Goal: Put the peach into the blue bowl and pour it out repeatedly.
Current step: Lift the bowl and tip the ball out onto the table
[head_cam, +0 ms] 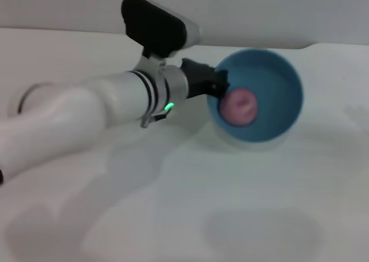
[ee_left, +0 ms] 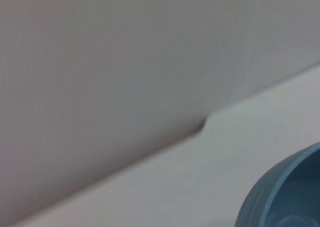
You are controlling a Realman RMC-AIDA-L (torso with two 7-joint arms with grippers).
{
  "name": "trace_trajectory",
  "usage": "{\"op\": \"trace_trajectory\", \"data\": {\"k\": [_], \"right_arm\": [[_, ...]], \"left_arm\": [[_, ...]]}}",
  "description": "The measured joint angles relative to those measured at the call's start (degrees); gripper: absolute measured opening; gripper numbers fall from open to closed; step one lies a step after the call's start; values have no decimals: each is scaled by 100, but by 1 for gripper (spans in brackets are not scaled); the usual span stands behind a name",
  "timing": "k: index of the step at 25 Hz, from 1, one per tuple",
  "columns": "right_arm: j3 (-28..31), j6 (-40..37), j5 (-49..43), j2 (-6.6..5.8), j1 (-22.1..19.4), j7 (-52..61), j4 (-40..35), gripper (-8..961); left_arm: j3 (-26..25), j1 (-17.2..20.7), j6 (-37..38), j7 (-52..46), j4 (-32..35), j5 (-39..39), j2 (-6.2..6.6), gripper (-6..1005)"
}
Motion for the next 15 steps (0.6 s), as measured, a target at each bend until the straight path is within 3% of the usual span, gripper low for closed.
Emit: {"op": "trace_trajectory", "data": {"k": [2, 3, 5, 6, 7, 8, 10, 12, 15], "right_arm": [[52, -14, 2, 0, -38, -1, 76, 449], [68, -23, 4, 0, -56, -2, 124, 449], [70, -31, 4, 0, -58, -3, 136, 449], [72, -43, 5, 0, -63, -3, 143, 449], [74, -65, 5, 0, -66, -4, 145, 449], [77, -100, 5, 0, -70, -4, 146, 449], [79, -105, 5, 0, -71, -3, 146, 449], [82, -109, 9, 0, -70, 1, 147, 449], [84, -111, 77, 0, -65, 2, 147, 449]], "left_arm": [[475, 24, -763, 124, -44, -2, -3, -2], [1018, 32, -1655, 510, -215, -4, -10, -2], [1184, 35, -1932, 668, -280, -5, -15, -2], [1901, 37, -3006, 1305, -609, -6, -34, -2], [2173, 37, -3473, 1557, -742, -8, -36, -1], [2173, 37, -3473, 1557, -742, -8, -36, -1], [2715, 38, -4346, 2139, -1002, -14, -38, -1], [2941, 60, -4763, 2661, -1092, -37, -39, -1], [3059, 143, -5233, 3488, -1120, -60, -38, -1]]}}
